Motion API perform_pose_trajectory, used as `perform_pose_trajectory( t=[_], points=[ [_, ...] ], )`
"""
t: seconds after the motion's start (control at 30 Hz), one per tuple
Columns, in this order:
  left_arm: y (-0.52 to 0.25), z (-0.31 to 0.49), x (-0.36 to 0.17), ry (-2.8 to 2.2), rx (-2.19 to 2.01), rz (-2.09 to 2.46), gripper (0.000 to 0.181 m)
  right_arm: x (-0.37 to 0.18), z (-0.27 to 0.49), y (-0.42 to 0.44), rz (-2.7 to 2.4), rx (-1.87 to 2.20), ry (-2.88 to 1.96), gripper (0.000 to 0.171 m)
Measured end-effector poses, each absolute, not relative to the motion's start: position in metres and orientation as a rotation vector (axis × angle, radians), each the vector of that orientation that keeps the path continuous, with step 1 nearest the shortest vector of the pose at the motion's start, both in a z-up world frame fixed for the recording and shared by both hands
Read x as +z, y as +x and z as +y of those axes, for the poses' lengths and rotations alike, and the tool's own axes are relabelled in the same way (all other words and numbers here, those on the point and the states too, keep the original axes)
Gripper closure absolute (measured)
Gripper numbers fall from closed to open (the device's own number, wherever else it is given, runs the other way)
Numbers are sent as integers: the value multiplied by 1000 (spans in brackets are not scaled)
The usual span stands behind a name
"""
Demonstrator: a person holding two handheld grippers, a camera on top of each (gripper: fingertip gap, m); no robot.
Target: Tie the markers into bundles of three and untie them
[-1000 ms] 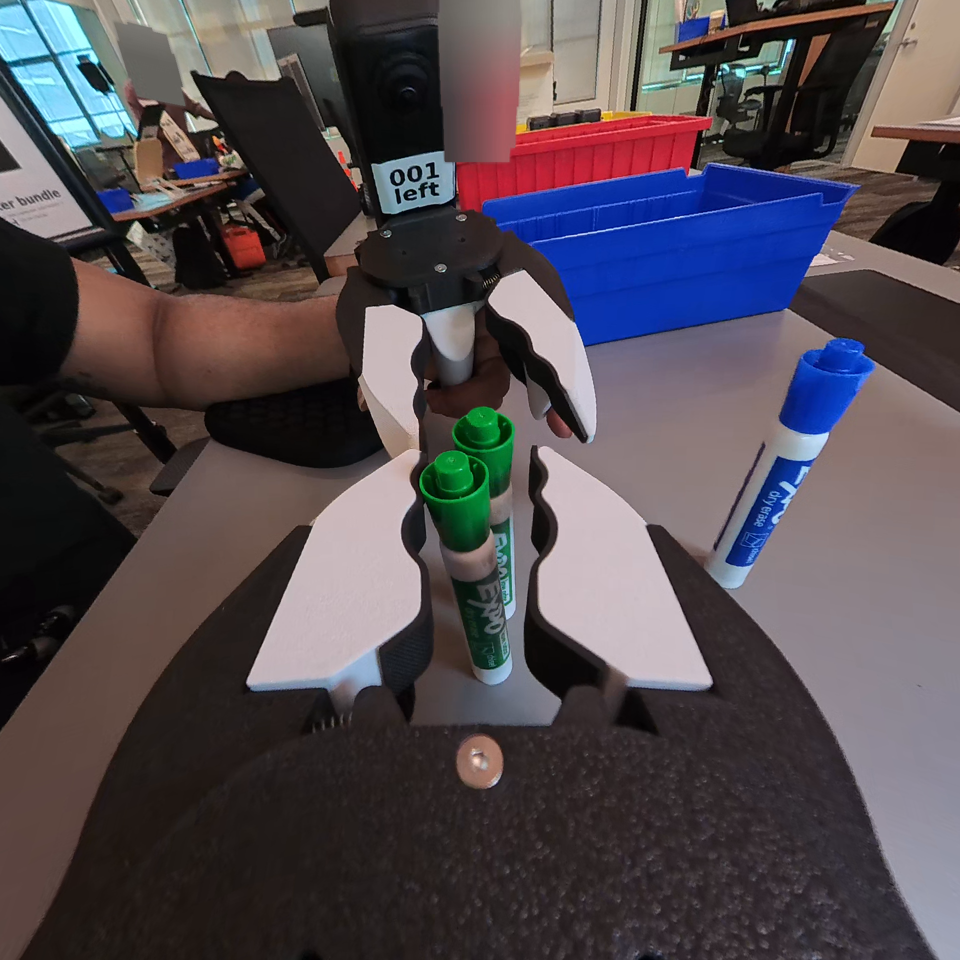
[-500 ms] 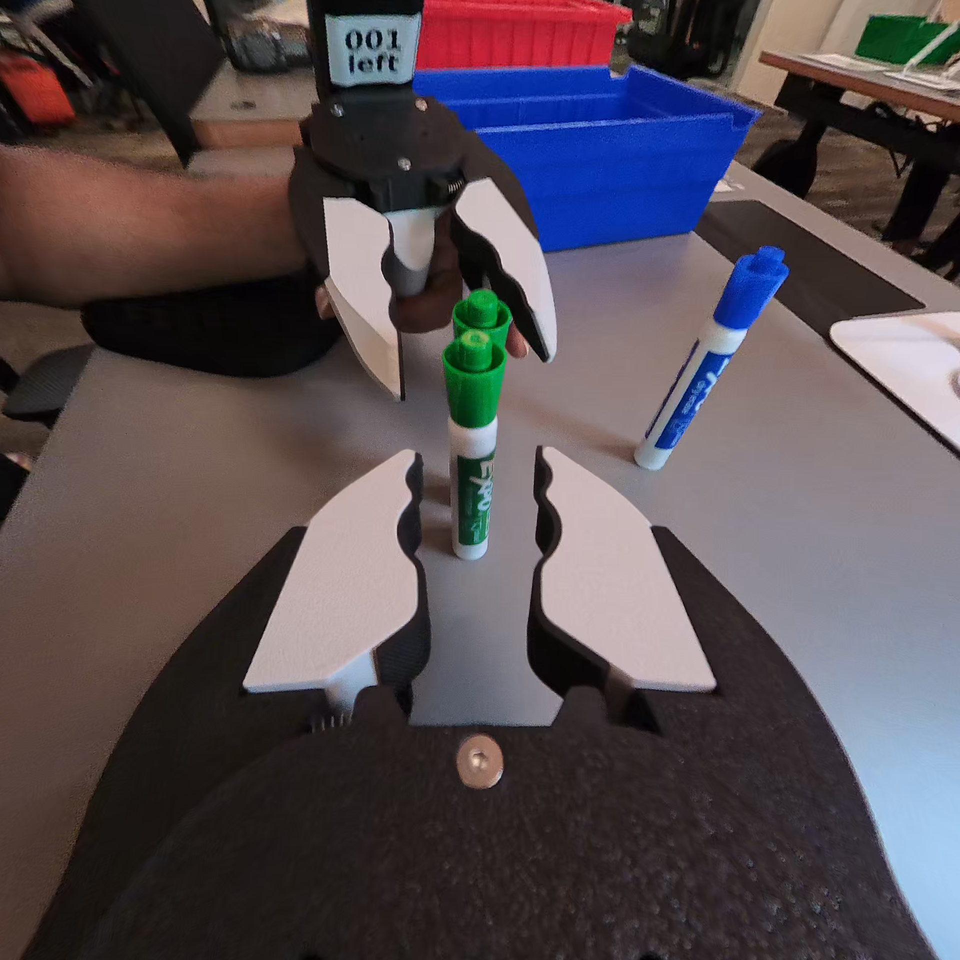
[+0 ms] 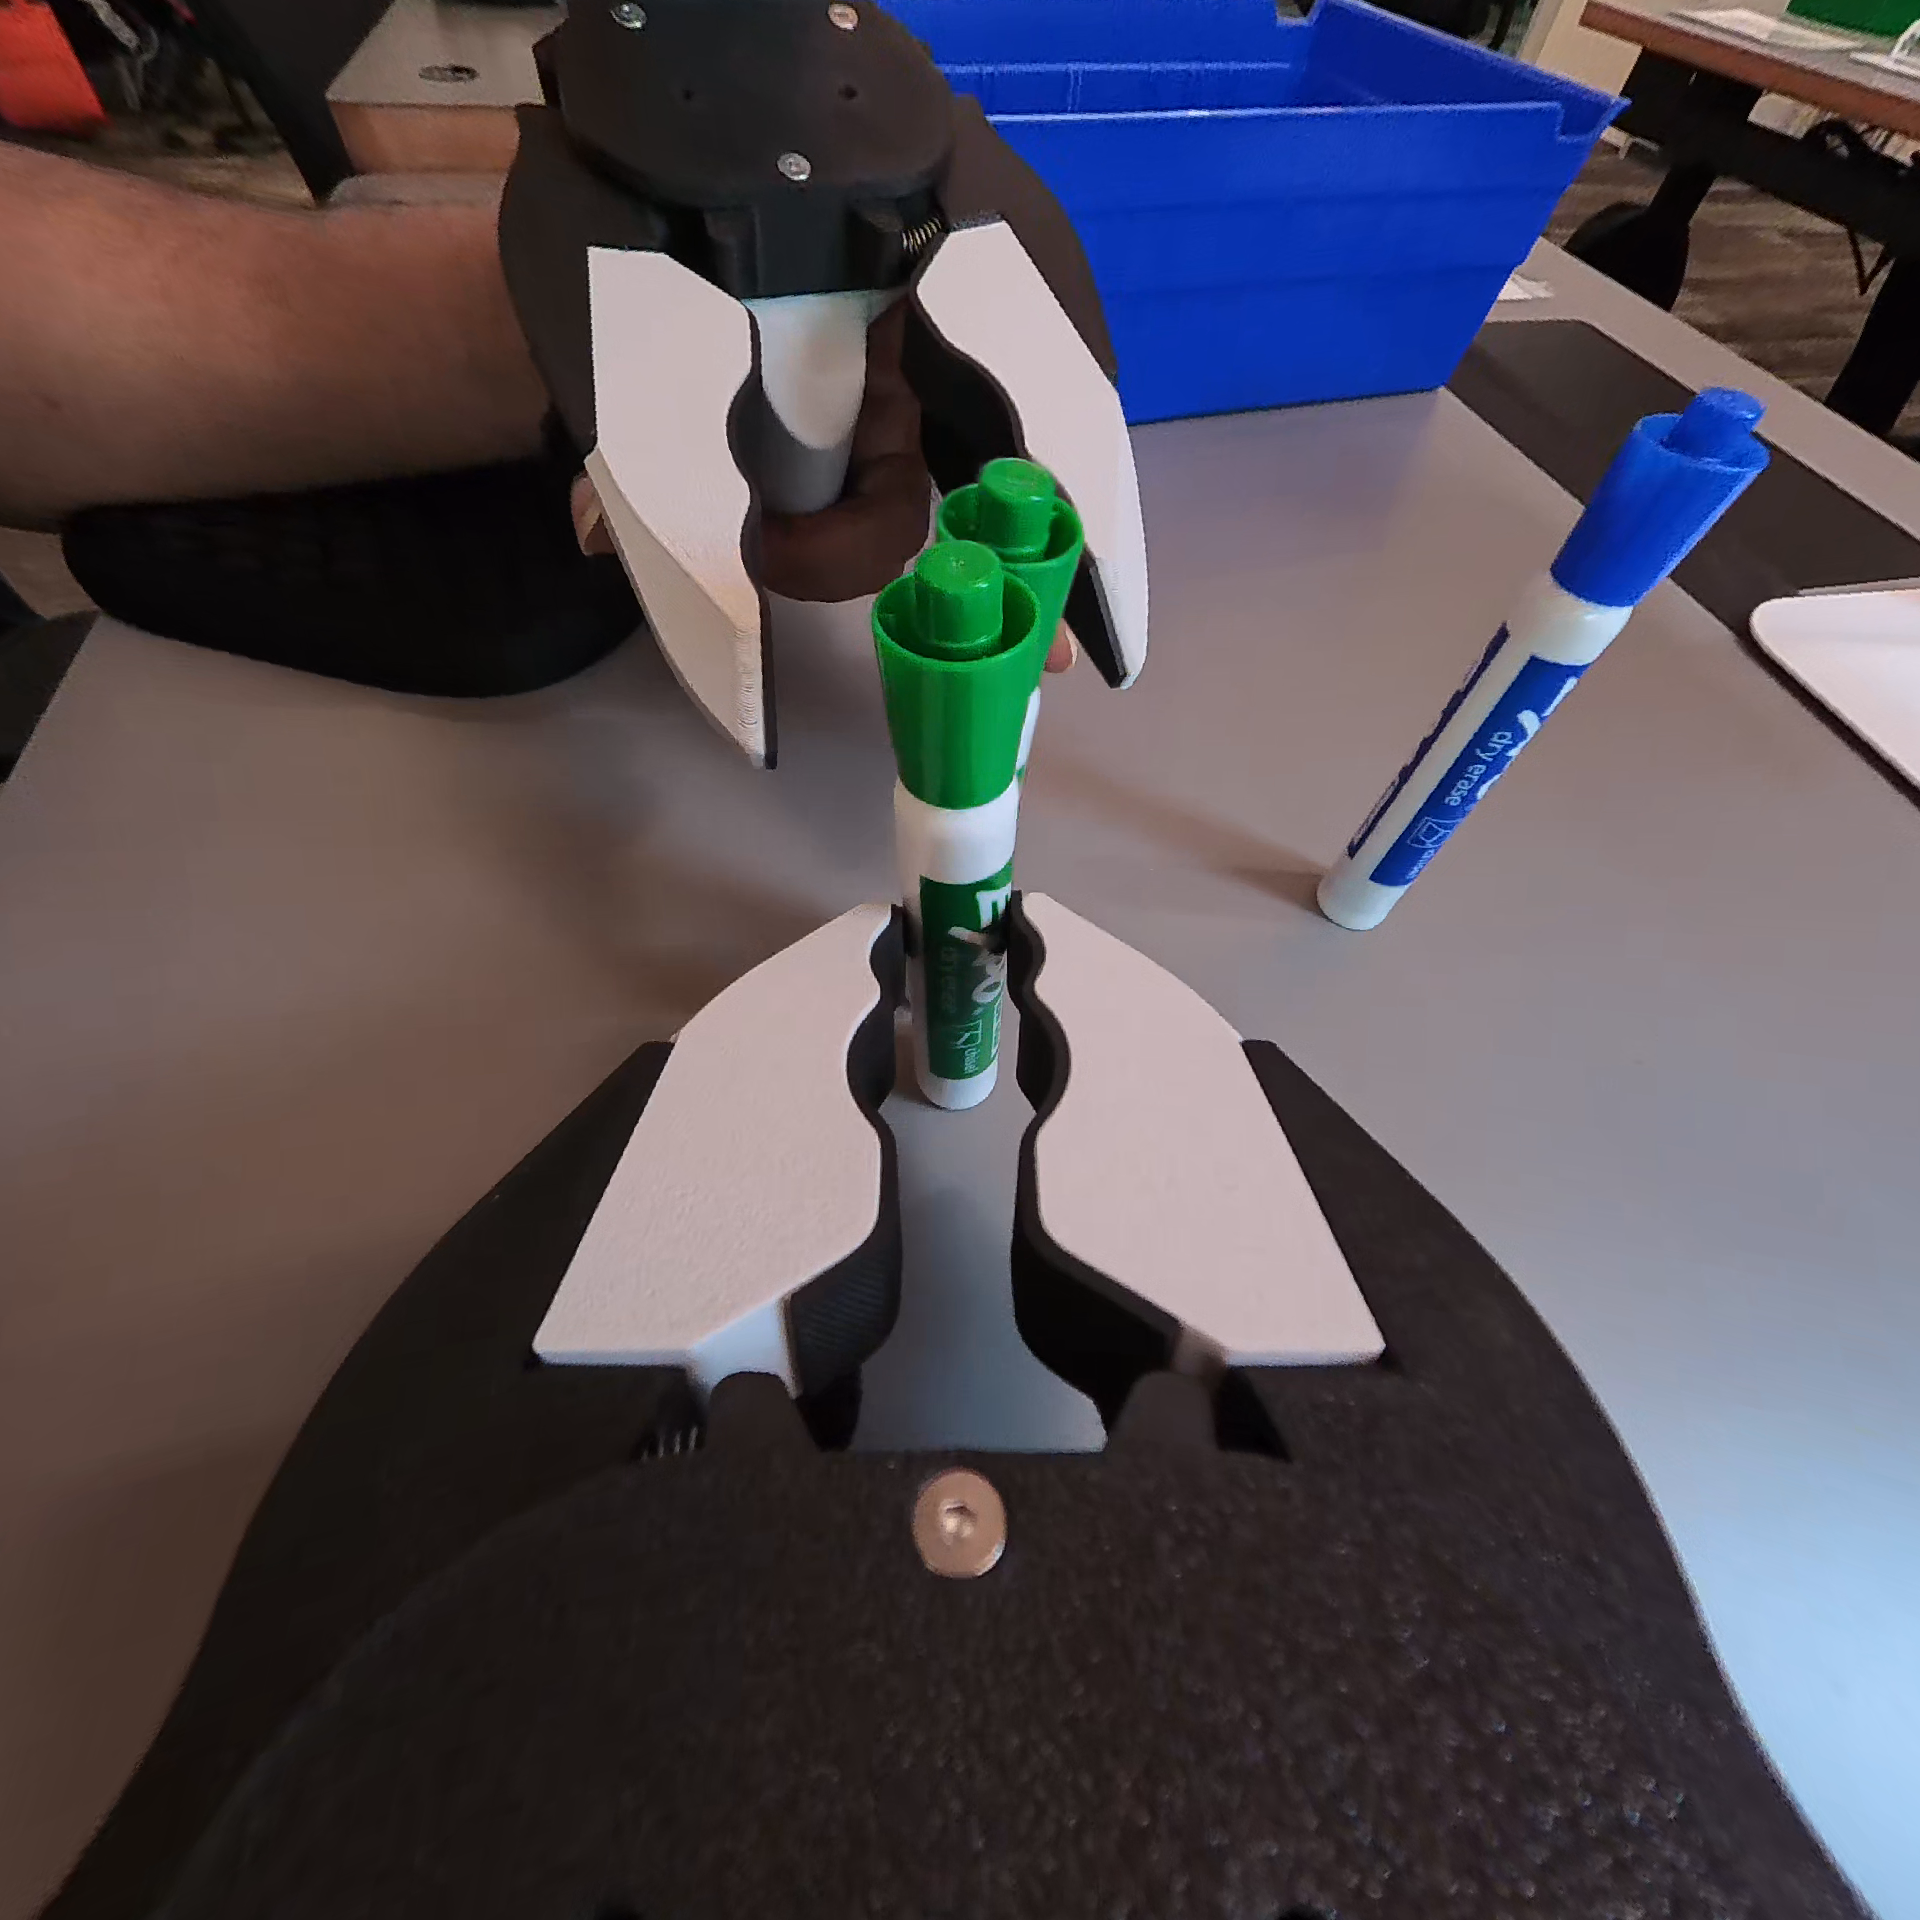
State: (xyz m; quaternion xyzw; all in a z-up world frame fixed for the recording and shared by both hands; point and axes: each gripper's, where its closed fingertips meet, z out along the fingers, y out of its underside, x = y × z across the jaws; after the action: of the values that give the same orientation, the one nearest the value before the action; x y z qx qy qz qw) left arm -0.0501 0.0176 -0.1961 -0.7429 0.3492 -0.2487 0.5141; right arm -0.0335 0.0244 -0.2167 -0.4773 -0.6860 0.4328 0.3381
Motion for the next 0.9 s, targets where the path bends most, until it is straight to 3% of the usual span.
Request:
perform_pose_trajectory(
  t=[0.63,0.9],
  points=[
    [-50,16,-199,-1795,-609,847,116,-218,25,-40,-1785,1166,-1254,152],
    [-46,17,-204,-1774,-627,854,118,-215,24,-38,-1785,1178,-1248,143]
  ],
)
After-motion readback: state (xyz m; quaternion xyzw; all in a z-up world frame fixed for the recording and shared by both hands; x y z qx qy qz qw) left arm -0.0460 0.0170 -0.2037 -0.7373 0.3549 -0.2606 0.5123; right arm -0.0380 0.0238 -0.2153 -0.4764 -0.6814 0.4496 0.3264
